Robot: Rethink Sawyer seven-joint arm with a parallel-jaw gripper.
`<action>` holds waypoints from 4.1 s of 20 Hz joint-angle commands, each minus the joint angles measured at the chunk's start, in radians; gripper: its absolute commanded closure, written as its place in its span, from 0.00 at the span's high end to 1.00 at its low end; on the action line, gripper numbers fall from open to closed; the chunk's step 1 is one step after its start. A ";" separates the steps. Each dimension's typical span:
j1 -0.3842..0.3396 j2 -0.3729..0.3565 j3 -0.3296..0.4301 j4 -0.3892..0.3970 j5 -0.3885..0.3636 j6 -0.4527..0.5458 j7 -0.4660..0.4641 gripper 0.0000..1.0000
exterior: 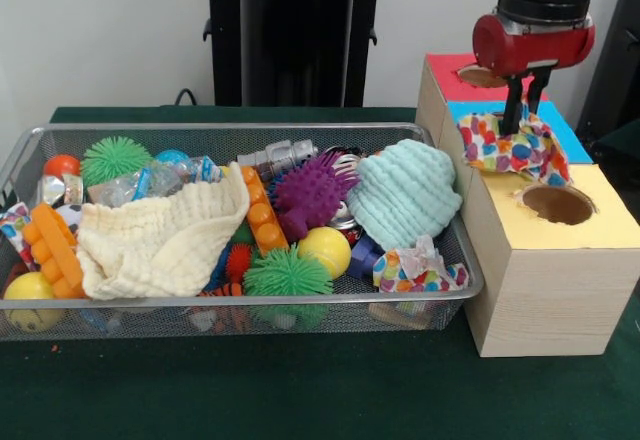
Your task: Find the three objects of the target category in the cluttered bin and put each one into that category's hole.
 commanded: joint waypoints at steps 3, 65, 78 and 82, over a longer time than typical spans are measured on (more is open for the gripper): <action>0.023 0.092 -0.045 -0.005 0.047 -0.062 0.222 0.00; 0.116 0.188 -0.144 -0.168 0.188 -0.052 0.223 1.00; 0.097 0.107 -0.175 -0.096 0.181 0.043 0.137 1.00; 0.063 0.041 -0.173 -0.033 0.165 0.104 0.053 1.00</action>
